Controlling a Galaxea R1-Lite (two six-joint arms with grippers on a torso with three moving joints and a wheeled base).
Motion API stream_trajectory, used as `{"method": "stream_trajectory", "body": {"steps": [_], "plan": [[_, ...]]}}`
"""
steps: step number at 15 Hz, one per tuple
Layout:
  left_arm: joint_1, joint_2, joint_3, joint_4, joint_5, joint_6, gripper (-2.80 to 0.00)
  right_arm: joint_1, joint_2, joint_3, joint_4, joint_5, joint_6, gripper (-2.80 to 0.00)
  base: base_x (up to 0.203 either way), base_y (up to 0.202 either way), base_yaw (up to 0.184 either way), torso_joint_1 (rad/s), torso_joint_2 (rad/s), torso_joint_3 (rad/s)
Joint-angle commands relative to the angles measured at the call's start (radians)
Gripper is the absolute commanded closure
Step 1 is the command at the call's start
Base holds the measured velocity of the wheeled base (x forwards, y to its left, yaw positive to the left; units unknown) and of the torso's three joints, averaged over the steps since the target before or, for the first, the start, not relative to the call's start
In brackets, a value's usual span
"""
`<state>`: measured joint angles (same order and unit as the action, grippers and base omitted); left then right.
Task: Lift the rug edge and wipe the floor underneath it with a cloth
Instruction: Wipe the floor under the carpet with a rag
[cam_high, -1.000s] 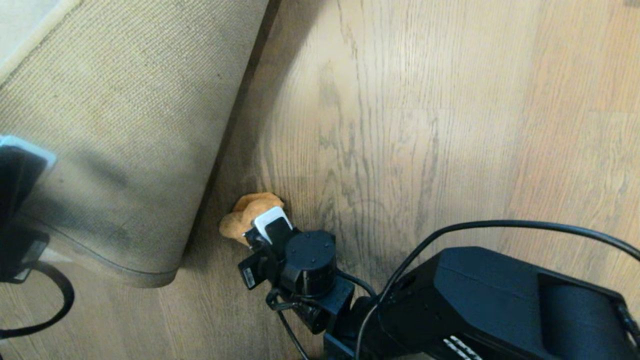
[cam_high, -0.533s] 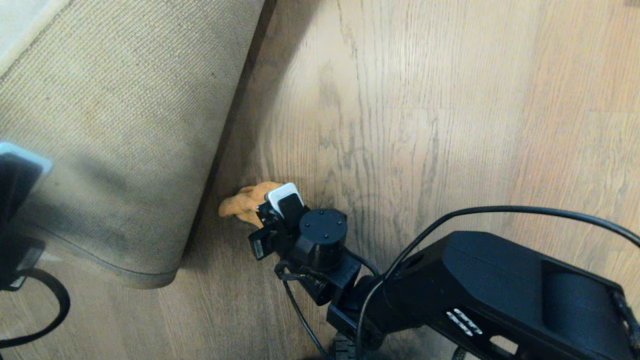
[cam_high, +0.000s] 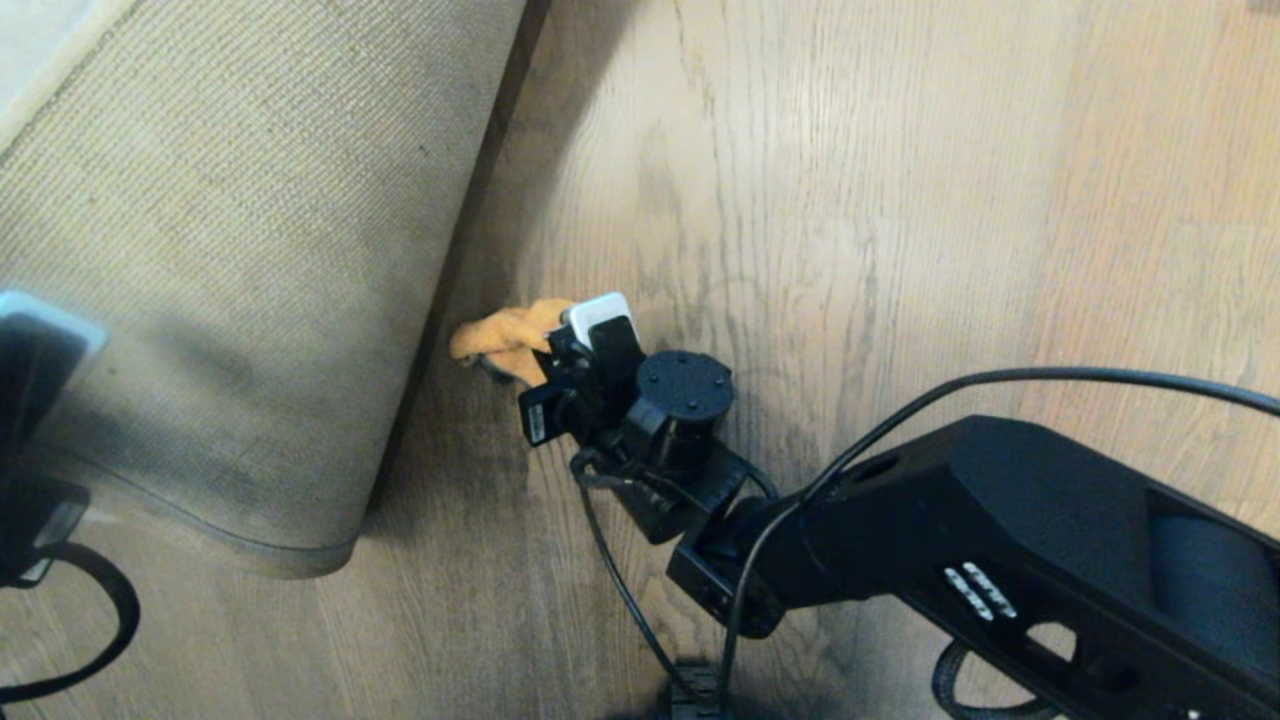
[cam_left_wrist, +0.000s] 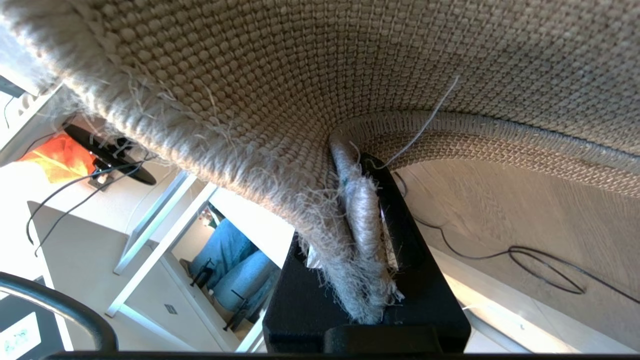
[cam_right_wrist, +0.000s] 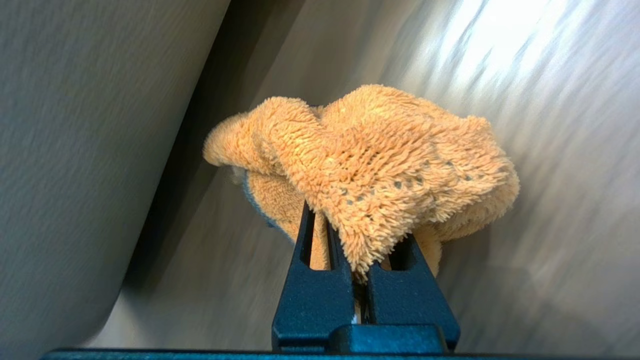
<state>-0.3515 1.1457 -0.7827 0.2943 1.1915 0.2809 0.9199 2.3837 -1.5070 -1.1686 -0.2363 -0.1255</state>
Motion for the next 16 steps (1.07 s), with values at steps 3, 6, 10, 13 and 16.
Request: {"method": "stream_trajectory", "body": {"steps": [3,6,10,13,16], "plan": [[0.0,-0.001,0.002,0.002,0.007,0.003,0.0,-0.069,-0.06,-0.026,-0.003,0.0,-0.014,0.0,0.0,0.0,0.0,0.0,0.0,0.0],[0.0,0.0,0.002,0.002,0.007,0.003,0.0,-0.118,-0.116,-0.025,0.017,0.002,-0.014,0.0,0.0,0.0,0.0,0.0,0.0,0.0],[0.0,-0.001,0.002,0.002,0.007,0.002,0.0,-0.162,-0.162,-0.024,0.043,0.003,-0.014,0.0,0.0,0.0,0.0,0.0,0.0,0.0],[0.002,-0.001,0.001,0.002,0.007,0.003,0.0,-0.143,-0.163,0.01,0.042,0.005,-0.014,0.0,0.0,0.0,0.0,0.0,0.0,0.0],[0.003,-0.003,-0.001,0.005,0.007,0.003,0.0,-0.092,-0.16,0.117,0.019,0.004,-0.015,0.0,0.0,0.0,0.0,0.0,0.0,0.0]]}}
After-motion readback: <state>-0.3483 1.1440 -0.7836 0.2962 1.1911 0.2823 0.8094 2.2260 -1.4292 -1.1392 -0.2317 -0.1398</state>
